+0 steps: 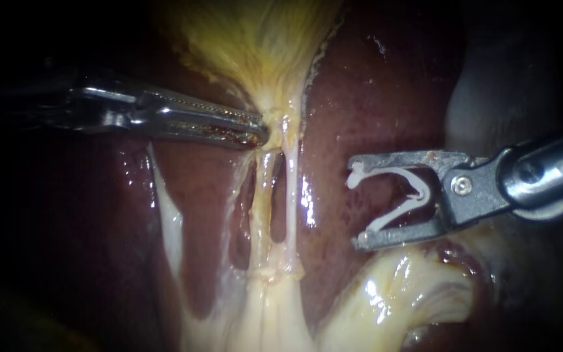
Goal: Grabbing gallbladder
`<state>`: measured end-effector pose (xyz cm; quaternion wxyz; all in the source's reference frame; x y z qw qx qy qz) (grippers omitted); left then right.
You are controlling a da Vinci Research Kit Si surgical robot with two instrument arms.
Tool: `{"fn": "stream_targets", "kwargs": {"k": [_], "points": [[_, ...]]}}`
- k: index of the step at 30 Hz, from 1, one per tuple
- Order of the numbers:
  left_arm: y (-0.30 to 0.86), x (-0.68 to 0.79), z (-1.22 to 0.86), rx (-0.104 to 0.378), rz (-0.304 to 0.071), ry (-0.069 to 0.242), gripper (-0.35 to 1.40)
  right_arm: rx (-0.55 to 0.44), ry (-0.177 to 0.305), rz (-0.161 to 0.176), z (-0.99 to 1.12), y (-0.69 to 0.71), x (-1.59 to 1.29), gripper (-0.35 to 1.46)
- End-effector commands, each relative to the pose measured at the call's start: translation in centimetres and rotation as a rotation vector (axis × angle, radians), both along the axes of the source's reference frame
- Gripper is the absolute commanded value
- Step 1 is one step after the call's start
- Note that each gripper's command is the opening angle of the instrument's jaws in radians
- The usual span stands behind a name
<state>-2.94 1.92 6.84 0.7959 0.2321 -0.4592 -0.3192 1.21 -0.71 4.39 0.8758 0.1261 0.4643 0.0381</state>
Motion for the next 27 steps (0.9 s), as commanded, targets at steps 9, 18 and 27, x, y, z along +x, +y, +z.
{"fn": "stream_targets", "kwargs": {"k": [9, 18, 27], "points": [[-0.01, 0.13, -0.24, 0.021, -0.001, 0.009, -0.35, 0.0, 0.0, 0.0, 0.0, 0.0, 0.0, 0.5], [0.29, 0.54, -0.6, 0.023, -0.033, 0.027, -0.35, 0.0, -0.001, 0.001, 0.01, 0.0, 0.01, 0.5], [0.43, 0.69, -0.7, 0.02, -0.061, 0.028, -0.35, 0.0, 0.0, 0.001, 0.01, 0.0, 0.01, 0.5]]}}
